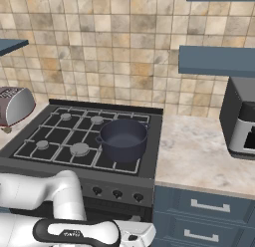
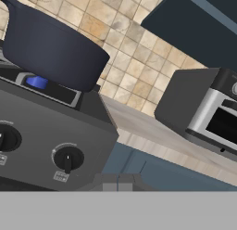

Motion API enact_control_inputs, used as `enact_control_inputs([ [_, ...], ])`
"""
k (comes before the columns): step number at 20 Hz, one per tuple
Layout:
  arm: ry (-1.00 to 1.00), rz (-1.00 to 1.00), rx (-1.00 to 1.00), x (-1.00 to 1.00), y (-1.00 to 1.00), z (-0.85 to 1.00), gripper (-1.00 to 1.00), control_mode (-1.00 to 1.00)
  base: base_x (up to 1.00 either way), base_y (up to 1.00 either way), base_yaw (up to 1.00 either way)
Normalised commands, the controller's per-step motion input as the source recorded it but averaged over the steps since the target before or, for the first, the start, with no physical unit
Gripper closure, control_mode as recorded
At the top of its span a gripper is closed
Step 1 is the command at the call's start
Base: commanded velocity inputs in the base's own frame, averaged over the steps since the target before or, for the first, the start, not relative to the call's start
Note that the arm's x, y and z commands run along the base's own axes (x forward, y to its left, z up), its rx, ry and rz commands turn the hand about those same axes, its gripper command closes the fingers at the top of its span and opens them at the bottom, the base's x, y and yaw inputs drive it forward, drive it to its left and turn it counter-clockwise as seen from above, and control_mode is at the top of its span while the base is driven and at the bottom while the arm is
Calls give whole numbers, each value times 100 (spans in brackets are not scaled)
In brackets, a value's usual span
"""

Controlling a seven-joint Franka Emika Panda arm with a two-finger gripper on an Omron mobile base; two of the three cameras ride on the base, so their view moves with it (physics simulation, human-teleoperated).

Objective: Turn on the burner for the pot on the stove. Wait thirty seconds for the pot to heat up. Then add the garlic to the pot.

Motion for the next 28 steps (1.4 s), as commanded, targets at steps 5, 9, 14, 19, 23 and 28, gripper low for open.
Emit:
enact_control_inputs([
  [5,0,0,0,0,0,0,100,-100,0,0,0],
  [9,0,0,0,0,0,0,100,-100,0,0,0],
  [14,0,0,0,0,0,0,100,-100,0,0,0],
  [19,0,0,0,0,0,0,100,-100,0,0,0],
  [23,0,0,0,0,0,0,100,-100,0,0,0],
  [28,0,0,0,0,0,0,100,-100,0,0,0],
])
